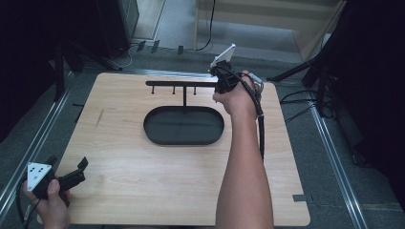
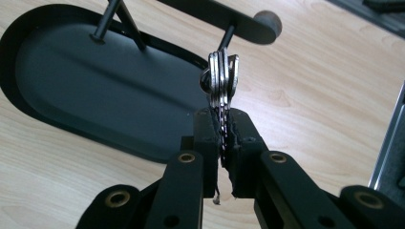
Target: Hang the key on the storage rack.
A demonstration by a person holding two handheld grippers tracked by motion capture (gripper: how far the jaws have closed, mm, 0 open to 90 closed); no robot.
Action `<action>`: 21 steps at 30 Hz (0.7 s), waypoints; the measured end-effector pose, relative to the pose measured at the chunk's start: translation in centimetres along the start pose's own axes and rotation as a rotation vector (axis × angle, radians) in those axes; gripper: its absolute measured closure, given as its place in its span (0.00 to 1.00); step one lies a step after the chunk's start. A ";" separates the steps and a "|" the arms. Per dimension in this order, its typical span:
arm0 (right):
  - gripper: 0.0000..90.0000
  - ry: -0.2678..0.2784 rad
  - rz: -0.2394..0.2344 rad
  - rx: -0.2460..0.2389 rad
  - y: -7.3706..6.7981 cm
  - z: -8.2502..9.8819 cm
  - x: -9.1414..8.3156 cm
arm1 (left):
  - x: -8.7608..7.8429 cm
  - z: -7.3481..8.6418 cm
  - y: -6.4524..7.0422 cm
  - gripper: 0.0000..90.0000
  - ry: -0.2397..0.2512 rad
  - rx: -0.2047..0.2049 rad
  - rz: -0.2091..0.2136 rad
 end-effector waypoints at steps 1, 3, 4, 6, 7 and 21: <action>0.93 0.004 -0.001 -0.005 0.0 0.0 0.0 | 0.0 0.0 0.0 0.00 0.000 0.000 0.000; 0.93 0.011 0.003 -0.016 -0.1 0.0 0.1 | 0.0 0.0 0.0 0.00 0.001 -0.002 0.001; 0.93 0.009 0.003 -0.016 -0.1 0.0 0.1 | 0.0 0.0 0.0 0.00 0.001 -0.003 0.000; 0.93 -0.005 -0.005 -0.016 -0.1 0.0 0.0 | 0.0 0.0 0.0 0.00 0.002 -0.004 0.000; 0.93 -0.006 -0.005 -0.014 -0.1 0.1 0.0 | 0.0 0.0 0.0 0.00 0.000 -0.004 0.000; 0.93 -0.020 -0.017 -0.022 0.2 0.3 -0.3 | 0.0 0.0 0.0 0.00 0.000 0.000 0.001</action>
Point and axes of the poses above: each handheld gripper's, and its own axes: x roughly forward along the jaws, z roughly out of its underside, y roughly to its right, the point moved 1 cm from there along x, roughly forward along the jaws, and after that the axes turned 7 degrees about x, right-handed, at the moved point
